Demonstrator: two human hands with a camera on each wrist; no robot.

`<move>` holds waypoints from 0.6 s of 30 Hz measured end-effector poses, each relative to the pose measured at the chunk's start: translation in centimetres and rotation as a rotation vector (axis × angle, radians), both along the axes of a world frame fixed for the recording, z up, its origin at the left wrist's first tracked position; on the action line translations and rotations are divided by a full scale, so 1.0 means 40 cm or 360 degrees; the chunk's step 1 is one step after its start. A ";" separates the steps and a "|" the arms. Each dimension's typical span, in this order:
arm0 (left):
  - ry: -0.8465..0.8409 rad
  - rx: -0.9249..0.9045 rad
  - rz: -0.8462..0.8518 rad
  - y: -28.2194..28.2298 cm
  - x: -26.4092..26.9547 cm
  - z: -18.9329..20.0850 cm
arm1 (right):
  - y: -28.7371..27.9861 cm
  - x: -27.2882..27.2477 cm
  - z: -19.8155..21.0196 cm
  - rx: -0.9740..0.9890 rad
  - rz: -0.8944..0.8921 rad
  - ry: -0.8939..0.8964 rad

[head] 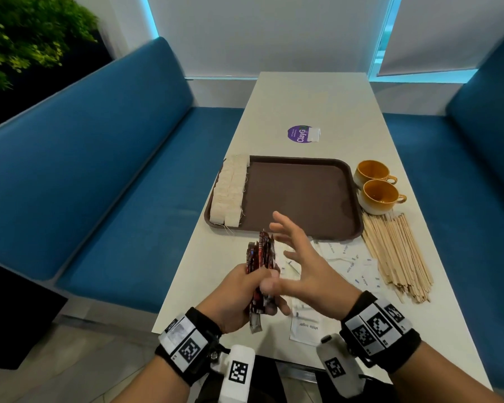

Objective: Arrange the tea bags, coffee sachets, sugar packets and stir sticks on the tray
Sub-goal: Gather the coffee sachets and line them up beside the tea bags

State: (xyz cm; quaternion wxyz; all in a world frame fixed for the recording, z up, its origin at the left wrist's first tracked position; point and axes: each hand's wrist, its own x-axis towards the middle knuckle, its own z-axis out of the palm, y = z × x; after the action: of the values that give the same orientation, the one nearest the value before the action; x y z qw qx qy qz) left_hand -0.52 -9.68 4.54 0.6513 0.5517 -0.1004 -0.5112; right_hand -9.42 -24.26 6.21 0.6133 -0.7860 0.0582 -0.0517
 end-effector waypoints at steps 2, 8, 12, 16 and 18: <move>0.0152 -0.0029 0.0046 0.002 0.001 0.007 | -0.002 -0.014 0.008 -0.0276 0.0166 0.0005; 0.0243 -0.0073 0.0065 -0.014 -0.015 0.031 | 0.005 -0.011 0.003 -0.0966 0.0383 0.0019; 0.0227 -0.0078 0.0093 -0.015 -0.016 0.035 | 0.005 -0.006 0.002 -0.1006 0.0345 -0.0035; 0.0241 -0.0079 0.0044 -0.001 -0.017 0.024 | 0.012 -0.010 -0.011 -0.0924 0.0244 -0.0118; 0.0240 -0.0100 0.0018 0.005 -0.021 0.017 | 0.019 -0.012 -0.018 -0.0873 0.0218 -0.0142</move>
State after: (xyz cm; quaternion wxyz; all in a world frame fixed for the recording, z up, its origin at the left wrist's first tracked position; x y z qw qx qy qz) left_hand -1.37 -9.50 5.22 0.6768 0.4917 -0.0639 -0.5441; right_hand -9.91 -23.51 5.50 0.3817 -0.9216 -0.0382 -0.0585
